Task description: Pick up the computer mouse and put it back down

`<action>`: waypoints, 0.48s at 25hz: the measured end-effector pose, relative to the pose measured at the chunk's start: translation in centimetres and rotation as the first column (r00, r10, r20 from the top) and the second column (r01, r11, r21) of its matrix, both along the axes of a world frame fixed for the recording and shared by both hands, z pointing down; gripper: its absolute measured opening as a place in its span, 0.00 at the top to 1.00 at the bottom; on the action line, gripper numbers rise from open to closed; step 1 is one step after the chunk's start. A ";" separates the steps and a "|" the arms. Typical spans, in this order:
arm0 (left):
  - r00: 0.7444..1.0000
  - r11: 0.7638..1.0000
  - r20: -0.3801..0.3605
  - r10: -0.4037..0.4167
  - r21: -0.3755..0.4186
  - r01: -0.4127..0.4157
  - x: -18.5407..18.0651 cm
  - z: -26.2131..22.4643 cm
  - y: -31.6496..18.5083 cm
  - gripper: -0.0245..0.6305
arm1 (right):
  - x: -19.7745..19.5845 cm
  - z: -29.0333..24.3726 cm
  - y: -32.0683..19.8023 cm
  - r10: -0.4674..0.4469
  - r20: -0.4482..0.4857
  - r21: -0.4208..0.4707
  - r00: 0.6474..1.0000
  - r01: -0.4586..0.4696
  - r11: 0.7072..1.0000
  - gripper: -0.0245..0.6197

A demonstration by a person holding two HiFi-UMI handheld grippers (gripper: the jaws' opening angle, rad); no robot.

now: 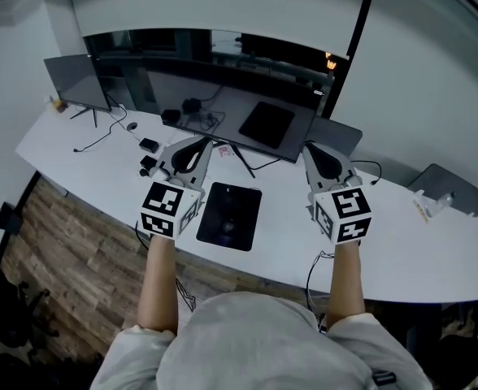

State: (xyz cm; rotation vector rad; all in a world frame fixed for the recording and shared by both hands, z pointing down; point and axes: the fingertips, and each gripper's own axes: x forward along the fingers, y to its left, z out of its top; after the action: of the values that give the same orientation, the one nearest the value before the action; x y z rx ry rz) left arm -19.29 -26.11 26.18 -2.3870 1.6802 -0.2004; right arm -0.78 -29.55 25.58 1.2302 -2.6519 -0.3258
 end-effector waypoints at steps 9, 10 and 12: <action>1.000 1.000 0.005 0.006 0.009 -0.006 0.3 -0.4 0.5 0.93 | -0.5 -0.3 0.5 0.003 -0.016 0.013 1.000 -0.003 1.000 0.94; 1.000 1.000 0.002 0.005 0.009 -0.005 0.2 -0.4 0.6 0.93 | -0.5 -0.3 0.5 0.003 -0.017 0.011 1.000 -0.003 1.000 0.94; 1.000 1.000 0.002 0.005 0.009 -0.006 0.1 -0.4 0.7 0.93 | -0.6 -0.3 0.6 0.003 -0.017 0.009 1.000 -0.003 1.000 0.94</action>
State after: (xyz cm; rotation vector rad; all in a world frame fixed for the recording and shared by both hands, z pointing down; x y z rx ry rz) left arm -19.17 -25.42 25.77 -2.3841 1.6700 -0.1941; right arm -1.40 -28.92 25.32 1.2287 -2.6363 -0.3471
